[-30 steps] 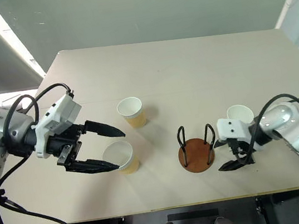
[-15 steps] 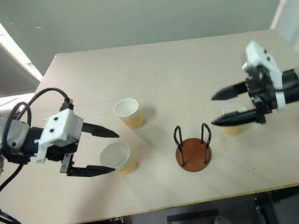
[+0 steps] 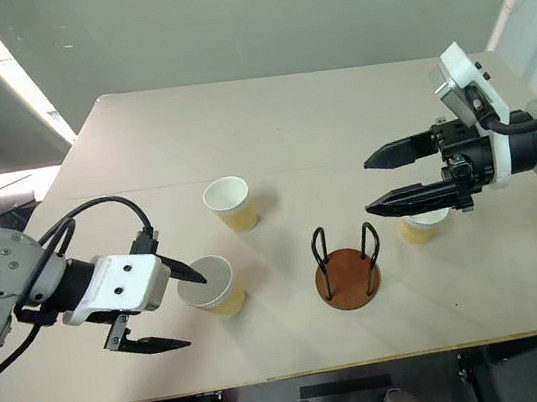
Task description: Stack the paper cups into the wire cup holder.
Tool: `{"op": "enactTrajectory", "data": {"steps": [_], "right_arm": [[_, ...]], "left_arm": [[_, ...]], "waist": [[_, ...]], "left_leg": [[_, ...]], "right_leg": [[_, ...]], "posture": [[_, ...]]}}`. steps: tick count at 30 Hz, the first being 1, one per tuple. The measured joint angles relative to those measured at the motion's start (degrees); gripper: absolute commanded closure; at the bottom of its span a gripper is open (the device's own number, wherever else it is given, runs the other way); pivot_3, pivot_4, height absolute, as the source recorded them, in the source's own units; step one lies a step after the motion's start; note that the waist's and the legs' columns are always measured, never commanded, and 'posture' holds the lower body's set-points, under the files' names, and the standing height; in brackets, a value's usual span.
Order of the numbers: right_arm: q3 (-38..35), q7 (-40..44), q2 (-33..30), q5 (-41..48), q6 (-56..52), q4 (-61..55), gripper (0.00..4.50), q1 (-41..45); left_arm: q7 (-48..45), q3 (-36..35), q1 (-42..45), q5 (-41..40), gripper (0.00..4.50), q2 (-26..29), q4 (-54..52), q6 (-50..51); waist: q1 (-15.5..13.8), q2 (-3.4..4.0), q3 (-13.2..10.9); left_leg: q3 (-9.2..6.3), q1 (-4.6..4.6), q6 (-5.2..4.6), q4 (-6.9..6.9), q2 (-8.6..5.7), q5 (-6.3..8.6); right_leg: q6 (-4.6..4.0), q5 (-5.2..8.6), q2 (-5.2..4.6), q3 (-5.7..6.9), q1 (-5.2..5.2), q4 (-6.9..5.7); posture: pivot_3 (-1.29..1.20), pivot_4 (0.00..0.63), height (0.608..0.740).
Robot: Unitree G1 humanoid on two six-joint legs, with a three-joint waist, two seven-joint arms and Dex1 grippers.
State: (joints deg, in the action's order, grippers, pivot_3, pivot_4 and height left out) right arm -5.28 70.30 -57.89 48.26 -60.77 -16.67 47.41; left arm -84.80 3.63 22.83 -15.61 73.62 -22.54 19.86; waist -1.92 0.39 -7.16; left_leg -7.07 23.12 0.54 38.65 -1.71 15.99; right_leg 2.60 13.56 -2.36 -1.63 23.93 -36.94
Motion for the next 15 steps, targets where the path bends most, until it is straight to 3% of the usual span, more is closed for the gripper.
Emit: {"op": "enactTrajectory", "data": {"steps": [9,12,15], "right_arm": [[2.04,-1.11,0.72,-0.13,0.28,0.44,0.63,1.21],[2.05,-1.63,0.74,-0.11,0.28,0.32,0.60,1.26],[2.04,-1.92,0.72,-0.05,0.36,-0.12,0.60,1.01]], "left_arm": [[0.13,5.42,3.35,5.00,0.00,-3.86,4.60,-3.17],[-0.04,6.83,4.06,6.10,0.61,-5.06,4.82,-3.54],[-0.20,7.66,4.09,6.33,1.69,-5.45,4.78,-3.77]], "waist": [[-0.03,0.00,0.00],[0.01,0.00,0.00],[0.03,0.00,0.00]], "left_leg": [[-0.01,0.05,0.03,0.00,0.00,0.02],[-0.01,0.05,0.04,-0.01,0.01,0.02],[-0.01,0.03,0.04,-0.04,0.01,0.02]], "right_leg": [[-0.05,0.03,0.00,0.03,0.02,-0.02],[-0.05,0.03,0.00,0.03,0.03,-0.04],[-0.05,0.03,-0.01,0.04,0.03,-0.03]], "posture": [[0.00,0.150,0.740],[0.00,0.150,0.740],[0.00,0.150,0.740]]}}
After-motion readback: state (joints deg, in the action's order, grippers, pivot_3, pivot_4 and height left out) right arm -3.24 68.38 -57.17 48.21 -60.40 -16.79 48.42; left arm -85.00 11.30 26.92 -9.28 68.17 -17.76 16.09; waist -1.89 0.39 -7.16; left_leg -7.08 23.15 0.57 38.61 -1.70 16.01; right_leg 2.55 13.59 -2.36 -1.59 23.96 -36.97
